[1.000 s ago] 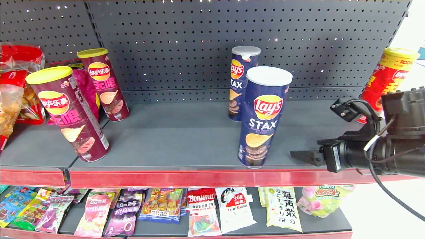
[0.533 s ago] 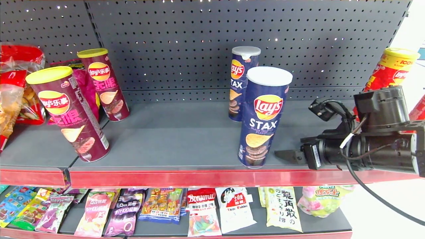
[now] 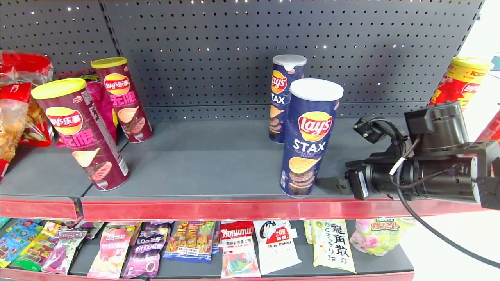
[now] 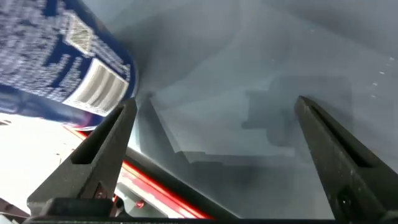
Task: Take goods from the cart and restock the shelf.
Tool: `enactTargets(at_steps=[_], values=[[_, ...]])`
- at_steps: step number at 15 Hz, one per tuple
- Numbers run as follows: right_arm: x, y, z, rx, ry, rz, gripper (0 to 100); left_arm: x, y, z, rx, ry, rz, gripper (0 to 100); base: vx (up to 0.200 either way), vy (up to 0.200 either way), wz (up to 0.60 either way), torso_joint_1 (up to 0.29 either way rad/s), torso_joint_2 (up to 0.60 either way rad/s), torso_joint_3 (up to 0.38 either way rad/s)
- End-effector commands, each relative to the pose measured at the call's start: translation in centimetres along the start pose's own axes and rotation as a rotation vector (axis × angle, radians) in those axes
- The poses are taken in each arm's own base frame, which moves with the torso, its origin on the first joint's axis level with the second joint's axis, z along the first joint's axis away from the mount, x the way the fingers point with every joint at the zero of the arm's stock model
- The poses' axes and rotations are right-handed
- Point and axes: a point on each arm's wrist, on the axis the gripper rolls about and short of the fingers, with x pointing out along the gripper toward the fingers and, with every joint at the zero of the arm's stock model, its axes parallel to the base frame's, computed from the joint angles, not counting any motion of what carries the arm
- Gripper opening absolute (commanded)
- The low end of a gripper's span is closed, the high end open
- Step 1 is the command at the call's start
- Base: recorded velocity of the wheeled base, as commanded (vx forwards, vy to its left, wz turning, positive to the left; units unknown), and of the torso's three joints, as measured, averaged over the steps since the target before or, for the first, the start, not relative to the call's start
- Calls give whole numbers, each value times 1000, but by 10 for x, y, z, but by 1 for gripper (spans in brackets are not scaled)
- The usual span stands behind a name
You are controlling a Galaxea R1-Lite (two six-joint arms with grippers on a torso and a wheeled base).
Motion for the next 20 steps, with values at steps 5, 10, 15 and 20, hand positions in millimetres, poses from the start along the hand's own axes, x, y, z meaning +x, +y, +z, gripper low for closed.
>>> enactTargets(at_steps=[5, 10, 15, 20], values=[[8, 11, 4, -25, 8, 15, 100, 0, 0, 0, 0, 0, 2, 100, 0, 0, 0, 0, 0, 0], [13, 16, 6, -36, 12, 20, 100, 0, 0, 0, 0, 0, 0, 100, 0, 0, 0, 0, 0, 0], [17, 21, 11, -46, 3, 32, 100, 0, 0, 0, 0, 0, 0, 100, 0, 0, 0, 0, 0, 0], [19, 24, 13, -52, 0, 41, 100, 0, 0, 0, 0, 0, 2, 100, 0, 0, 0, 0, 0, 0]])
